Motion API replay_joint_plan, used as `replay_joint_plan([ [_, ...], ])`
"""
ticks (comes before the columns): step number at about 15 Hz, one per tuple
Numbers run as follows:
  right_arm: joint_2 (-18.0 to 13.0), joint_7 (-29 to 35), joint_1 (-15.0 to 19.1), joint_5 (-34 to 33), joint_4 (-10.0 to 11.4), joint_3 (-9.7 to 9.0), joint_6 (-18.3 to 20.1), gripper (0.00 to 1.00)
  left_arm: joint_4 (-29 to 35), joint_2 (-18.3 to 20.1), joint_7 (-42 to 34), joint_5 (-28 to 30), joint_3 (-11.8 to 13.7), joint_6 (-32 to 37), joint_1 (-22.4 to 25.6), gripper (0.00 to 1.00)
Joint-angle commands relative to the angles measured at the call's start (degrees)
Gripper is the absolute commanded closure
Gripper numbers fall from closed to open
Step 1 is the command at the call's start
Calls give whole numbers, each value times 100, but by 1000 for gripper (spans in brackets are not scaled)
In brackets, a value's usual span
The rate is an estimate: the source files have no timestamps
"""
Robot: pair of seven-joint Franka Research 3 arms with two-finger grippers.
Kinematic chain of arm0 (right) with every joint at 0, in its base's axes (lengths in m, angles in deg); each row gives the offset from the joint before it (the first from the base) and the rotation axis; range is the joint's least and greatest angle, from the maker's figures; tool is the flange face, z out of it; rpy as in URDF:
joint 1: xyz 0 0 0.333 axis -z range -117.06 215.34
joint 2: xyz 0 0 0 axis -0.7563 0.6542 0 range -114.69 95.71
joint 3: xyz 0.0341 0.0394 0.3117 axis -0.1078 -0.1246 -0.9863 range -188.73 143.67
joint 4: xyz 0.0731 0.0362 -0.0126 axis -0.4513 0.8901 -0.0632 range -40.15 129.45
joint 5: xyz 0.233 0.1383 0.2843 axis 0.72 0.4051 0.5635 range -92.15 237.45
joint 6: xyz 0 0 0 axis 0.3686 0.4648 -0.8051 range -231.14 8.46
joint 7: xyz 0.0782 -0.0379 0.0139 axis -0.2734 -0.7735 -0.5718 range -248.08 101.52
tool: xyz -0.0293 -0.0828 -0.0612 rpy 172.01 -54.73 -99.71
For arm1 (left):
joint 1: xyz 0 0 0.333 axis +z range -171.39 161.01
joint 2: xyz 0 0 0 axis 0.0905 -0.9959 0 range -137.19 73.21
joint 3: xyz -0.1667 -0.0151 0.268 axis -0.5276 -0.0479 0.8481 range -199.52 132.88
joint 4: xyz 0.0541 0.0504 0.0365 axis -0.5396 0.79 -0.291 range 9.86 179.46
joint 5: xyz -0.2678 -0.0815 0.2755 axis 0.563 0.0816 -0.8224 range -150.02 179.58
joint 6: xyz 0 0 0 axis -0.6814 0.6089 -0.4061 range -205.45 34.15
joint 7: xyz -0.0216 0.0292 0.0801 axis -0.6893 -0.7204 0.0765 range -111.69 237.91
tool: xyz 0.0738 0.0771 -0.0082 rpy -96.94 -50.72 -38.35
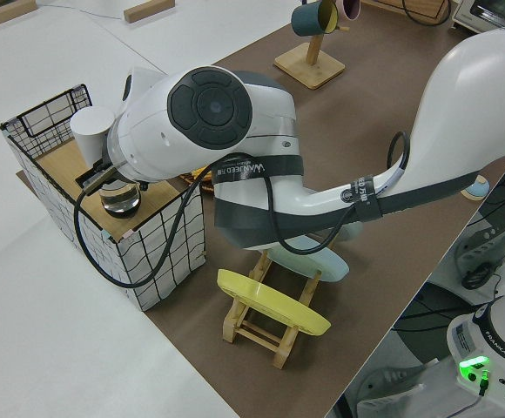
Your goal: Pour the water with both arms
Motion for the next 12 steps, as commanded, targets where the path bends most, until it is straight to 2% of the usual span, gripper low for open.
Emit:
replay_joint_plan([
  [1, 146, 93, -17, -103, -198, 4, -52, 825, 101, 55, 14, 120, -11, -87, -27, 1000],
  [5, 191, 102, -104, -77, -313, 39, -17, 829, 101, 55, 31, 120, -11, -87, -27, 1000],
  [6, 191, 110, -166, -51, -313, 169, -17, 829, 101, 55, 49, 111, -11, -87, -27, 1000],
  [7, 191, 102, -184, -16, -313, 214, -26, 829, 101, 55, 49, 111, -19, -87, -27, 1000],
  [12, 191, 110, -184, -7, -322, 206, -35, 840, 83, 55, 137, 111, -11, -87, -36, 1000],
])
